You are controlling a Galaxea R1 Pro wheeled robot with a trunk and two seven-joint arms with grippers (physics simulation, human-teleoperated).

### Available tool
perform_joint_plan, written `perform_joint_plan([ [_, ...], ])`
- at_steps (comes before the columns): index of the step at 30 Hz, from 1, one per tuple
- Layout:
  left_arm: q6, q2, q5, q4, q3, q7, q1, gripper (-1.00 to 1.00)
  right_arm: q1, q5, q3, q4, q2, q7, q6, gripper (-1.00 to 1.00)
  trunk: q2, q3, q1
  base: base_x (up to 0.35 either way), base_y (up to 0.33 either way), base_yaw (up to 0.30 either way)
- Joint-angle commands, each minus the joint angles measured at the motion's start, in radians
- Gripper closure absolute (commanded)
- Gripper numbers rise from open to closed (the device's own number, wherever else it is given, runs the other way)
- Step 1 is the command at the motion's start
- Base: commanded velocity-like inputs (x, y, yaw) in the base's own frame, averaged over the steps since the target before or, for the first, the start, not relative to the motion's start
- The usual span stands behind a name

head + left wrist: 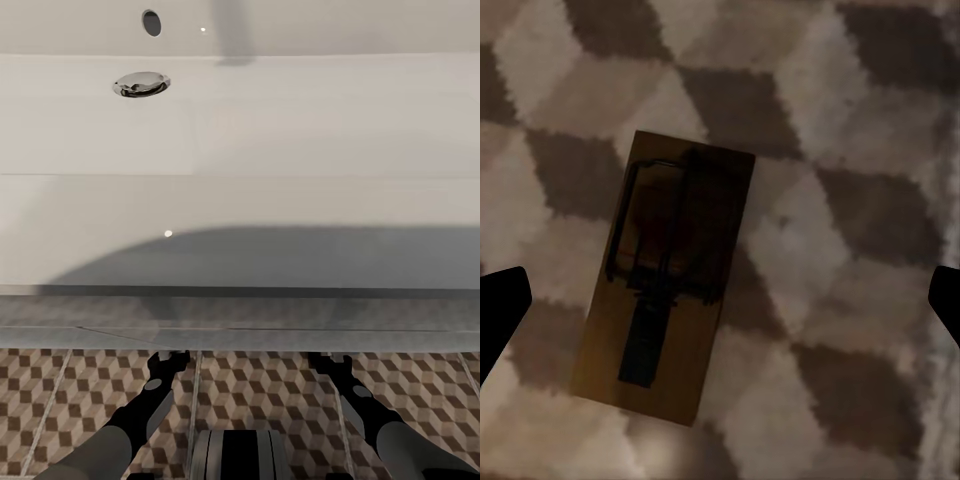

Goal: Take the four mousetraps from the cabinet in the bathroom and place them on the bathroom floor. Make sure all four end up on the same floor surface, and ensure that at least two of them are either under or directly next to the same bathroom sink.

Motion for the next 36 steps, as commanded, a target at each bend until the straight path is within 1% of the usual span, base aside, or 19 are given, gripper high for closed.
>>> perform_joint_plan([
  [1,-0.004,0.001,0.009,0.001,-0.009,0.007,-0.001,-1.0,0.0,-0.005,-0.001,0.001,0.0,0.006,-0.003,-1.0,0.0,0.0,0.0,0.0,0.0,0.0],
  [11,0.0,0.005,0.009,0.001,-0.008,0.005,-0.001,-1.0,0.0,-0.005,-0.001,0.001,0.0,0.006,-0.004,-1.0,0.0,0.0,0.0,0.0,0.0,0.0],
  [17,-0.004,0.003,0.008,0.001,-0.005,0.006,-0.001,-1.0,0.0,-0.005,-0.001,0.001,0.0,0.006,-0.004,-1.0,0.0,0.0,0.0,-0.057,0.036,0.0],
  [23,-0.005,0.002,0.008,0.002,-0.006,0.006,-0.001,-1.0,0.0,-0.005,-0.001,0.001,0.0,0.006,-0.004,-1.0,0.0,0.0,0.0,-0.233,0.143,0.0],
  [36,-0.004,0.001,0.008,0.003,-0.006,0.008,-0.001,-1.0,0.0,-0.005,-0.001,0.001,0.0,0.006,-0.003,-1.0,0.0,0.0,0.0,-0.314,0.121,0.0],
])
